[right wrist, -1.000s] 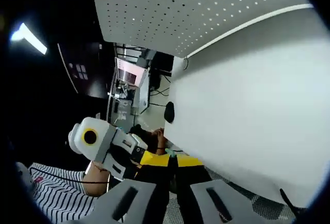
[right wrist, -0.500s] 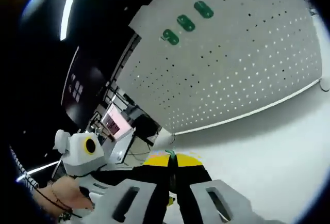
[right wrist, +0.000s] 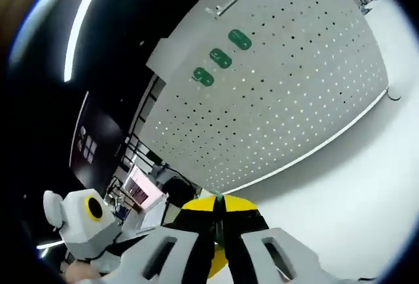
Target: Insert the hook assembly into the mounting plate slot until the hook locks in place.
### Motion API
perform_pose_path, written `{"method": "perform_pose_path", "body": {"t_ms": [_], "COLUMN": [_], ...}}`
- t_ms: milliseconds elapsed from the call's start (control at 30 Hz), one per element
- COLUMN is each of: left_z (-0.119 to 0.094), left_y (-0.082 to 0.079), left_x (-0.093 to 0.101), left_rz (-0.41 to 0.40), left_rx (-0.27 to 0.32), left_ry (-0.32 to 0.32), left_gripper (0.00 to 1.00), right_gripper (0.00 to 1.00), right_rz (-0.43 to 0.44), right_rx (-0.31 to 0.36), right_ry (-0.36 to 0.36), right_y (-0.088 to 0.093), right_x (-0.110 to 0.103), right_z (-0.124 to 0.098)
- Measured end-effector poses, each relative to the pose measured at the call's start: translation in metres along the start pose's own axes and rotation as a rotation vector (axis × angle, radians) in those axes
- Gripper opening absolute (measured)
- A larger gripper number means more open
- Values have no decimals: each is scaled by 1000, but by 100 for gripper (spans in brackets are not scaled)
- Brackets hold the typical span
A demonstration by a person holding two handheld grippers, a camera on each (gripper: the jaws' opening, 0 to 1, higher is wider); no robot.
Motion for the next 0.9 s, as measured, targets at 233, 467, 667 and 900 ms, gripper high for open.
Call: {"method": "perform_pose_path", "body": {"t_ms": [233, 467, 667, 900], "left_z": [0, -2, -3, -3], "left_y": [-3, -3, 0, 12], "left_x": [2, 2, -1, -4], "left_rz": [103, 112, 117, 14], "left_rx": [-5, -6, -20, -63], "left_ry": [-57, -62, -35, 9], "left_gripper": [37, 31, 33, 32], "right_gripper": [0, 0, 0, 0], "right_rz": [26, 3, -23, -66], "right_rx": [6, -1, -38, -37], "right_ry": [22, 20, 14, 23], "right_y": [2, 2, 6, -1], "right_x": [-3, -7, -7, 0], "right_z": [2, 4, 3, -1]}}
Point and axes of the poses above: the point that each gripper's makers call its tool centre point, and the gripper's own axes: z roughly forward along the fingers, x roughly to its right, y roughly out of its underside, the point moved 5 cm from there along -z, roughly backward along the fingers, and after that the axes turned 3 degrees about -z, right-handed, at the moved point
